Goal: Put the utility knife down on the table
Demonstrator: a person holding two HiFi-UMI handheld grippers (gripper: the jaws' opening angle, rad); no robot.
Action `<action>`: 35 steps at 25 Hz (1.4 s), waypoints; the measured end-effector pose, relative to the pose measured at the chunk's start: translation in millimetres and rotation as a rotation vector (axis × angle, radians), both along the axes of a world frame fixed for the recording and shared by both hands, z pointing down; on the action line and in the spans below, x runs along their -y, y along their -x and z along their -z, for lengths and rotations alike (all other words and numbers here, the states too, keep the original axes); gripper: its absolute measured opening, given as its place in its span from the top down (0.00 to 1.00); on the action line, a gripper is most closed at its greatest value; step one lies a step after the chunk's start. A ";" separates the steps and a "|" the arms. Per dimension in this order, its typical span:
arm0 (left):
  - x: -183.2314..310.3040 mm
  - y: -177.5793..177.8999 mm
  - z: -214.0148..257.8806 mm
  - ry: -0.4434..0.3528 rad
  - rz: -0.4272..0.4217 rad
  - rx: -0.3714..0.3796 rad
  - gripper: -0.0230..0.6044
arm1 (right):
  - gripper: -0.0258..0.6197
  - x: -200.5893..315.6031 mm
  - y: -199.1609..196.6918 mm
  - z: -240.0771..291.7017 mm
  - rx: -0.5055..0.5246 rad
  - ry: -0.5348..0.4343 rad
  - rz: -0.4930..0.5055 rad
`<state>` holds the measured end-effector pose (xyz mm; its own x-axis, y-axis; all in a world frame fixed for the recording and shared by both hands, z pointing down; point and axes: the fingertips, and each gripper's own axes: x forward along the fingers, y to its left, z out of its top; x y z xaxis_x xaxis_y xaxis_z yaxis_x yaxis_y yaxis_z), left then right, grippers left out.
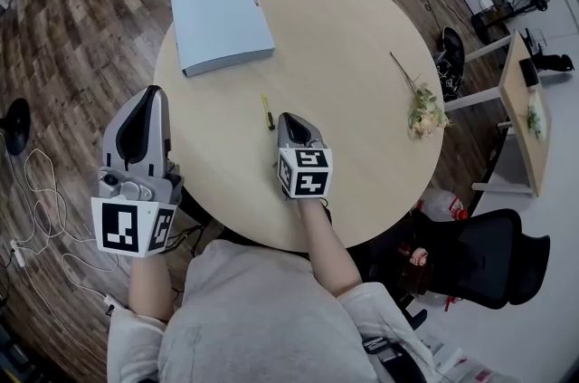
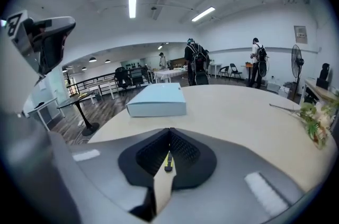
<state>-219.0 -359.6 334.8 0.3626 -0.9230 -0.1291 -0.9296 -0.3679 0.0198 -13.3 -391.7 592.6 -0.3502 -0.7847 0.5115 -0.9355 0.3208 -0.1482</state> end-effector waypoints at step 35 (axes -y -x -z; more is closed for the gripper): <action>-124.2 -121.1 79.6 -0.172 -0.031 -0.001 0.95 | 0.94 -127.2 -116.7 248.3 0.128 -0.538 0.016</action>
<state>-98.0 -235.4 255.2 0.3900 -0.8758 -0.2845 -0.9180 -0.3940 -0.0454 103.4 -264.5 344.3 -0.3974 -0.9176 -0.0075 -0.9150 0.3969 -0.0720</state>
